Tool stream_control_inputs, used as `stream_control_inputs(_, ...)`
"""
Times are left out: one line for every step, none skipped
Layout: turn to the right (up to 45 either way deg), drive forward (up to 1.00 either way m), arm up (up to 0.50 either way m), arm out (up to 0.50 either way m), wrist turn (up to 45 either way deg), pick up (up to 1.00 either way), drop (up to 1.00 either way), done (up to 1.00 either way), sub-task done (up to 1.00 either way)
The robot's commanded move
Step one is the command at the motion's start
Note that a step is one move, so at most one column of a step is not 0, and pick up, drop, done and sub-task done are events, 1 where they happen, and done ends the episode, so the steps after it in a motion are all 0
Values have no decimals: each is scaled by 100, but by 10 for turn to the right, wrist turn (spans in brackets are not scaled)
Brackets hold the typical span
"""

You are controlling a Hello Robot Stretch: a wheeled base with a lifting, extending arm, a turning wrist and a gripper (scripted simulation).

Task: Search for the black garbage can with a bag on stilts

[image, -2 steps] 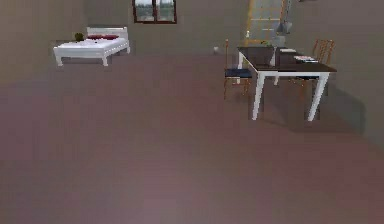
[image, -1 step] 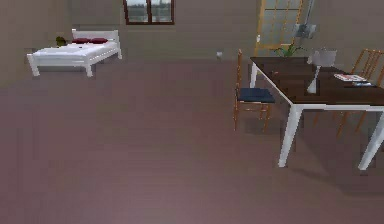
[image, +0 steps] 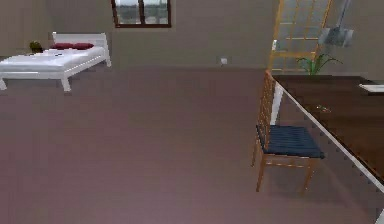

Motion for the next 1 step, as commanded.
stream_control_inputs(0,100,0,0,0,0,0,0,0)
